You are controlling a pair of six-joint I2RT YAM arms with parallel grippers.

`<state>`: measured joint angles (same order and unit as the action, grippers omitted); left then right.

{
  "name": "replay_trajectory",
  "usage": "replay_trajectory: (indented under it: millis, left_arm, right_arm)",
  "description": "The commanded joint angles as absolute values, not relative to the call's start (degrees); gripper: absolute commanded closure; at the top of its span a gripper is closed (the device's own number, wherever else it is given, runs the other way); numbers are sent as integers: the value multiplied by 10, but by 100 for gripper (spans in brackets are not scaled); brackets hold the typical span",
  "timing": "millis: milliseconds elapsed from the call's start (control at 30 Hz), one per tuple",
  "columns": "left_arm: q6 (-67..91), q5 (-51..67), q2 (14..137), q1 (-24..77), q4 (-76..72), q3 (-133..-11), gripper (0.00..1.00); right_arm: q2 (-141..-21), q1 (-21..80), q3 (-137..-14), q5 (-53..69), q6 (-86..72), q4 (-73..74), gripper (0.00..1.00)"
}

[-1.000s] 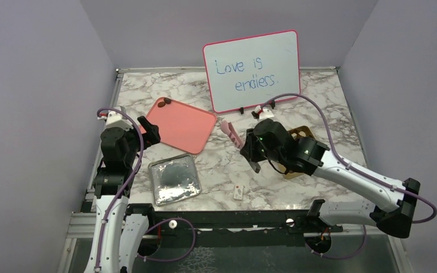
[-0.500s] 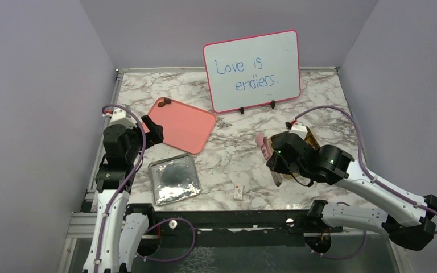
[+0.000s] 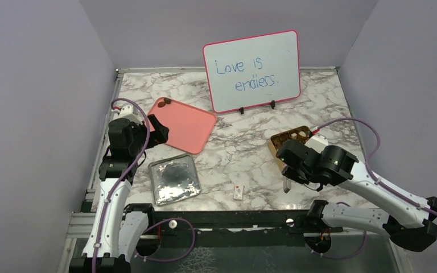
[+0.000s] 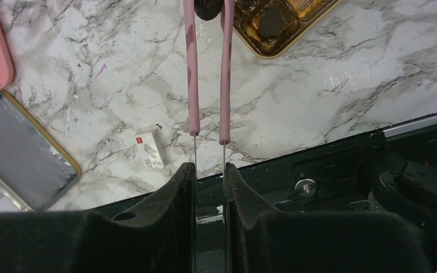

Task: Pack the chocolate
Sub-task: Place the fake chocolate in the packing box.

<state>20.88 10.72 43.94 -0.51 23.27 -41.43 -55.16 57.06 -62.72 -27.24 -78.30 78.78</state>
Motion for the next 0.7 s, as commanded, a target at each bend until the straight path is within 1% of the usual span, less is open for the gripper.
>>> replay_trajectory:
  millis: [0, 267, 667]
  left_arm:
    - [203, 119, 429, -5, 219, -412, 4]
    - [205, 119, 433, -5, 217, -414, 4]
    - [206, 115, 433, -6, 217, -412, 4]
  right_arm:
    - [-526, 575, -625, -311, -822, 813, 80]
    - [-471, 575, -566, -338, -842, 813, 80]
    - [-494, 575, -536, -337, -842, 813, 80]
